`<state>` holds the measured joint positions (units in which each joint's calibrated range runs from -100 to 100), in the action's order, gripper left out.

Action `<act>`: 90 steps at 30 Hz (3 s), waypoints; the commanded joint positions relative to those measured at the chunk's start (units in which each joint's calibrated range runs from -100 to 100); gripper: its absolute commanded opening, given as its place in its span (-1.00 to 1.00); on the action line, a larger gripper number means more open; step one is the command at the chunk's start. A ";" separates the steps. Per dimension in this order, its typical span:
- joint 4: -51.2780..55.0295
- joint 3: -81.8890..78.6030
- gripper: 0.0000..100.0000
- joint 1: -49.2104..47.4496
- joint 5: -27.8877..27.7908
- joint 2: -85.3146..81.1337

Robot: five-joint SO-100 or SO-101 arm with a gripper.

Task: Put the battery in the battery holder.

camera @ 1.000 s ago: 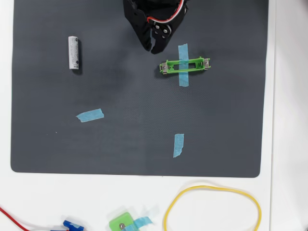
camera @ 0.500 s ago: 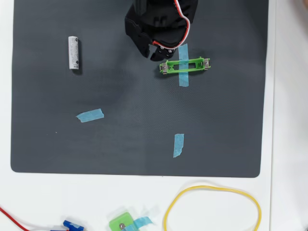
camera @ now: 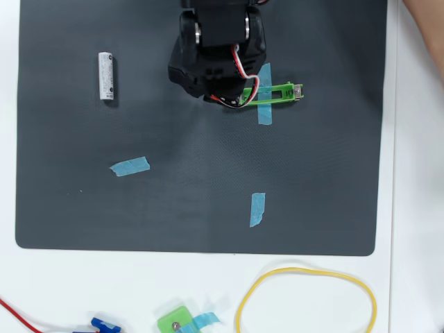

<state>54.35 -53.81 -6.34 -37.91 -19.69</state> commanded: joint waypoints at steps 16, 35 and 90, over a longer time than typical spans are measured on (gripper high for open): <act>11.21 3.77 -1.00 1.10 -7.47 4.64; 12.00 21.30 -1.00 8.78 -9.25 19.31; 11.38 20.15 -0.91 32.86 -30.69 13.08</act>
<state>65.55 -35.48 25.55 -68.33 -4.50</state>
